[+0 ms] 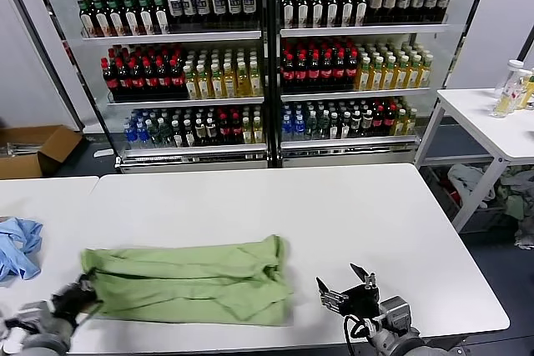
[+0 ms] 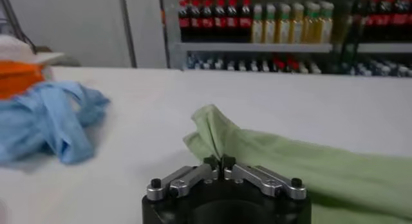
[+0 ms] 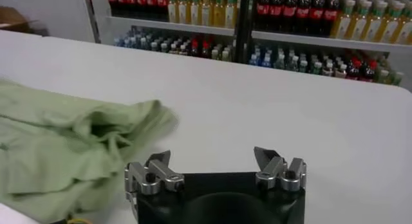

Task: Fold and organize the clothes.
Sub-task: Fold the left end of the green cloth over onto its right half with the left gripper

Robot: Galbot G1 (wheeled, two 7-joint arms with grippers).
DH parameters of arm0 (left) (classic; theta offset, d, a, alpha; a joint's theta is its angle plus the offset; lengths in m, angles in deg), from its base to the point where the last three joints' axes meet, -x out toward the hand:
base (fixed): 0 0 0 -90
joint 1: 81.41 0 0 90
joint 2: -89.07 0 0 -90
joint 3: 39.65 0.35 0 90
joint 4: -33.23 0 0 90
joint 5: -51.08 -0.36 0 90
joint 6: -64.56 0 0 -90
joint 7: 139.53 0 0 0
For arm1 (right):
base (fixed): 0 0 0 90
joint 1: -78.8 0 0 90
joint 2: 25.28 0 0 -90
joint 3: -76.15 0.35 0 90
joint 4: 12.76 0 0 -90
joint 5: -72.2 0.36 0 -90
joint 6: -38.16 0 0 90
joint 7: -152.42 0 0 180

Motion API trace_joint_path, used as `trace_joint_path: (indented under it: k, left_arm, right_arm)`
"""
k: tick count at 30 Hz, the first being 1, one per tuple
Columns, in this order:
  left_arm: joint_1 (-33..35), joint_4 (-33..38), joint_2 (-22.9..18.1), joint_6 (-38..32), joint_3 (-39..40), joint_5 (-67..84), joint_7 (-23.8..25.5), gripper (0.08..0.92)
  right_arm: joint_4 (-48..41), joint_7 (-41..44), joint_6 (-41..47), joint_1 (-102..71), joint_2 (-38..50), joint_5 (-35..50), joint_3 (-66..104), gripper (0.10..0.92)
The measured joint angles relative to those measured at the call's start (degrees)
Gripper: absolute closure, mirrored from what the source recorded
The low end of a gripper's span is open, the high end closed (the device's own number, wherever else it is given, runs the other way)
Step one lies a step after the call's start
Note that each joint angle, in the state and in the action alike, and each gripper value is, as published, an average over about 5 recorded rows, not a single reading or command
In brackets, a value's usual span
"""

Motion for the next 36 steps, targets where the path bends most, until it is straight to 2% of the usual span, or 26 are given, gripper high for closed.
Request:
trace_joint_path:
  k: [7, 14, 24, 36]
  left_arm:
    - [-0.1, 1.8, 2.8, 2.2, -6.9, 11.6, 0.5, 0.900]
    - [0.2, 8.0, 1.2, 5.1, -7.7, 26.4, 1.3, 0.900]
    - [0.4, 15.1, -3.9, 7.3, -2.1, 39.7, 1.4, 0.900]
    - [-2.2, 14.8, -8.6, 7.9, 10.8, 38.6, 1.8, 0.900]
  right_arm:
    - [0.1, -0.1, 0.0, 1.2, 0.7, 0.7, -0.4, 0.203]
    - [0.3, -0.2, 0.0, 1.4, 0.9, 0.9, -0.3, 0.203]
    - [0.7, -0.2, 0.0, 1.3, 1.1, 1.0, 0.0, 0.203]
    - [0.8, 0.0, 0.0, 1.8, 1.5, 1.2, 0.2, 0.203]
